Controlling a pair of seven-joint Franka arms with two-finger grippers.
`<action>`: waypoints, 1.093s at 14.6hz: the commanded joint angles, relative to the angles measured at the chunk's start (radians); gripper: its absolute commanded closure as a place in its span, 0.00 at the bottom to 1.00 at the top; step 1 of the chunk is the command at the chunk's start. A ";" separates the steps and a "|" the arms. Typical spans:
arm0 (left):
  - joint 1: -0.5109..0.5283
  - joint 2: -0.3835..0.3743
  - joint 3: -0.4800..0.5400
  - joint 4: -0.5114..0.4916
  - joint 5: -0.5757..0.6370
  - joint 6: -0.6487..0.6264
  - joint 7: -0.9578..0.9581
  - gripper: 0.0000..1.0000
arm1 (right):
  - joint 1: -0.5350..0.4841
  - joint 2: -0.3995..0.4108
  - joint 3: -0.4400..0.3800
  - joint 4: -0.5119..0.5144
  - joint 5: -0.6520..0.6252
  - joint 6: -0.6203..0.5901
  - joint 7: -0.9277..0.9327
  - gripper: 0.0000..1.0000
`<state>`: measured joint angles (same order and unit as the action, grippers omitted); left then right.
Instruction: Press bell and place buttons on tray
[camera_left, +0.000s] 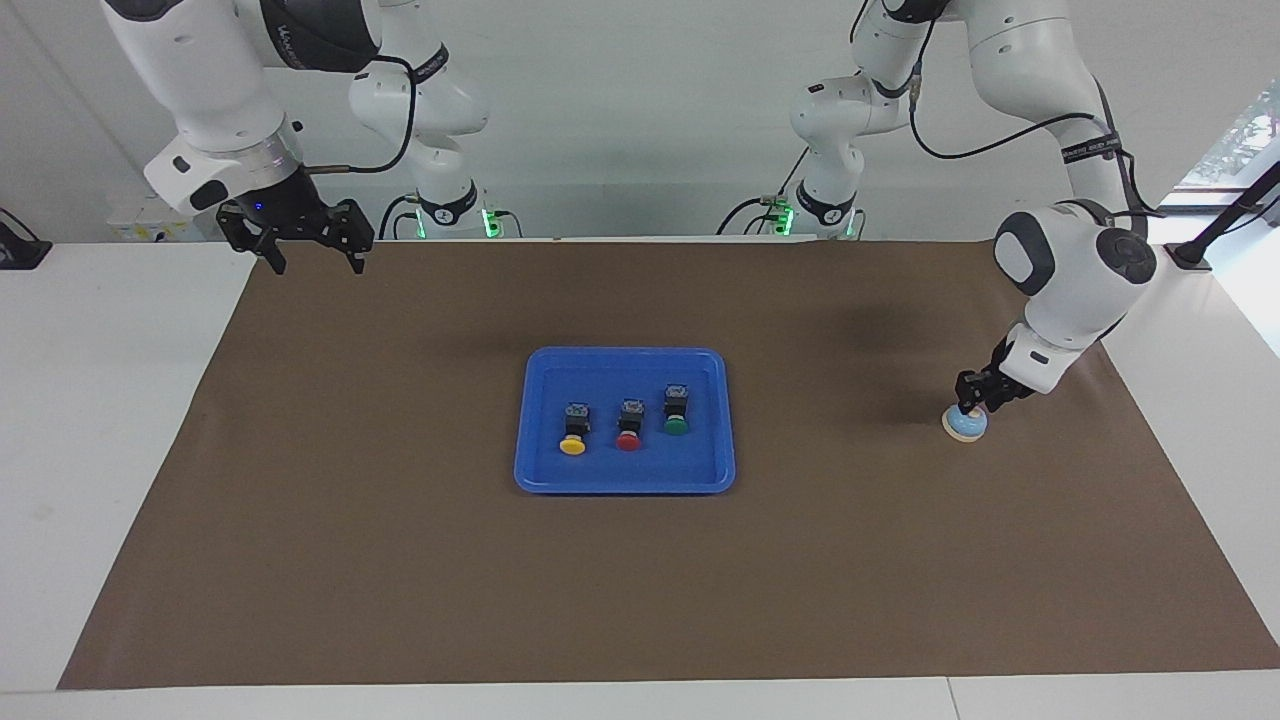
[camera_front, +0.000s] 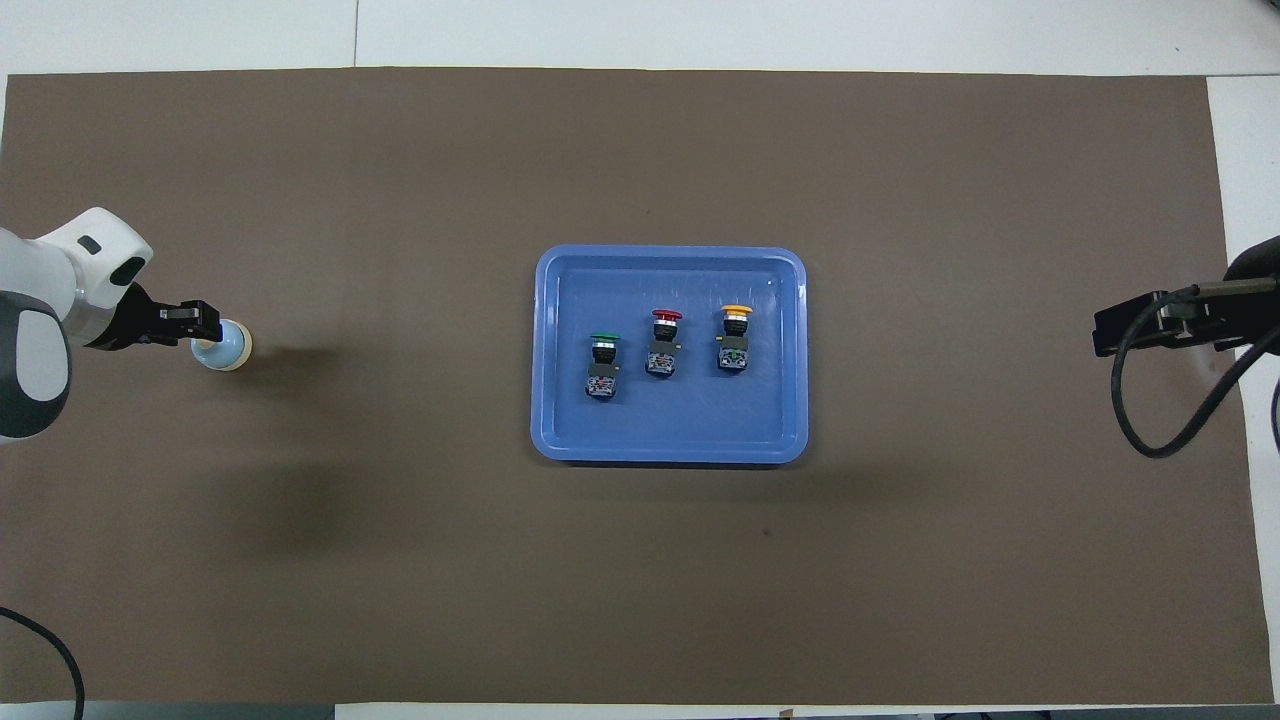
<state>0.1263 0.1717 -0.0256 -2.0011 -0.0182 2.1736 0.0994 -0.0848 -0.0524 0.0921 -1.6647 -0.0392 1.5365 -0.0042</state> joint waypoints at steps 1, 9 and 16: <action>-0.005 -0.086 -0.007 0.088 0.007 -0.202 -0.001 0.00 | -0.010 -0.020 0.006 -0.020 -0.005 0.001 -0.025 0.00; -0.069 -0.123 -0.020 0.396 0.012 -0.678 0.002 0.00 | -0.010 -0.020 0.006 -0.020 -0.005 0.001 -0.025 0.00; -0.076 -0.135 -0.020 0.383 0.012 -0.686 0.005 0.00 | -0.010 -0.020 0.006 -0.020 -0.005 0.001 -0.025 0.00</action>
<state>0.0583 0.0388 -0.0507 -1.6433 -0.0182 1.5183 0.0991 -0.0848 -0.0524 0.0921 -1.6647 -0.0391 1.5365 -0.0042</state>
